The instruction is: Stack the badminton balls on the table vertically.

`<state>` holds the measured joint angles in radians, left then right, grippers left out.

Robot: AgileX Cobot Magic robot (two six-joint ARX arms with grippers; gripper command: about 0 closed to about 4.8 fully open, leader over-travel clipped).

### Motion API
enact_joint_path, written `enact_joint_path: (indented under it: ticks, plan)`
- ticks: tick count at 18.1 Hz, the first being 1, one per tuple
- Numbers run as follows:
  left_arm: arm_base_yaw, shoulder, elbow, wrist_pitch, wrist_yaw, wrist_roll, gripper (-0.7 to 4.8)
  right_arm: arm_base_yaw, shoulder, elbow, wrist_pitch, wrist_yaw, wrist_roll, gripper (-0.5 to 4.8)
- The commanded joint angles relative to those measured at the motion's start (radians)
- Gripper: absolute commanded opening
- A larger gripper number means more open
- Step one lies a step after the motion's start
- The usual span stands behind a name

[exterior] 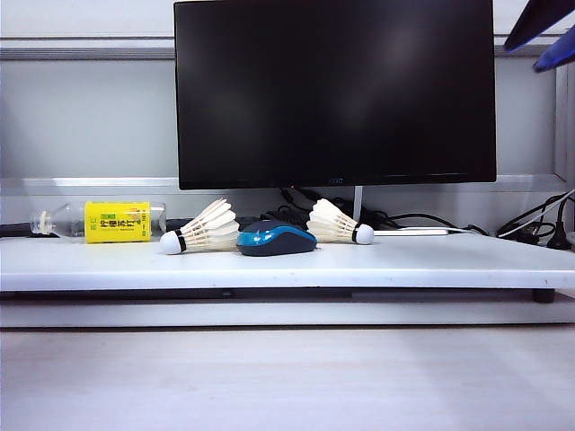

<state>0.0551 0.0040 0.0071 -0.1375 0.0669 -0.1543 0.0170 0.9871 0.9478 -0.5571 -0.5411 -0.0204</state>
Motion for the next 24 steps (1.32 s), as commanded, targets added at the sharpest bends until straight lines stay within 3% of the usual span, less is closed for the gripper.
enact_joint_path:
  ticks: [1, 2, 7, 11, 12, 14, 17, 20, 22, 24]
  plan:
    - [0.0, -0.003, -0.002, 0.013, -0.003, 0.011, -0.05, 0.018, 0.026, 0.005, 0.055, -0.004, -0.011, 2.14]
    - [0.0, -0.003, -0.002, 0.032, -0.016, 0.053, -0.05, 0.023, 0.035, 0.005, 0.066, -0.004, -0.011, 2.14]
    - [0.0, -0.003, -0.002, 0.042, -0.018, 0.036, -0.05, 0.028, 0.043, 0.005, 0.068, -0.004, -0.018, 2.12]
    - [-0.001, -0.003, -0.002, 0.062, 0.04, -0.186, -0.05, 0.028, 0.043, 0.005, 0.068, -0.004, -0.018, 2.12]
    - [-0.001, -0.003, -0.002, 0.082, 0.069, -0.256, -0.05, 0.028, 0.043, 0.005, 0.068, -0.004, -0.018, 2.12]
    - [-0.001, -0.003, -0.002, 0.102, 0.179, -0.303, -0.05, 0.028, 0.048, 0.005, 0.068, -0.005, -0.02, 2.12]
    - [-0.001, -0.003, -0.002, 0.152, 0.364, -0.302, -0.05, 0.028, 0.05, 0.005, 0.065, -0.004, -0.033, 2.12]
    - [-0.002, -0.003, -0.002, 0.243, 0.483, -0.295, 0.0, 0.028, 0.051, 0.005, 0.06, -0.004, -0.033, 2.12]
    - [-0.002, -0.003, 0.004, 0.26, 0.52, -0.284, 0.5, 0.028, 0.061, 0.005, 0.056, -0.016, -0.033, 2.12]
    - [-0.002, -0.003, 0.011, 0.258, 0.525, -0.288, 0.53, 0.03, 0.079, 0.005, 0.039, -0.027, -0.033, 2.12]
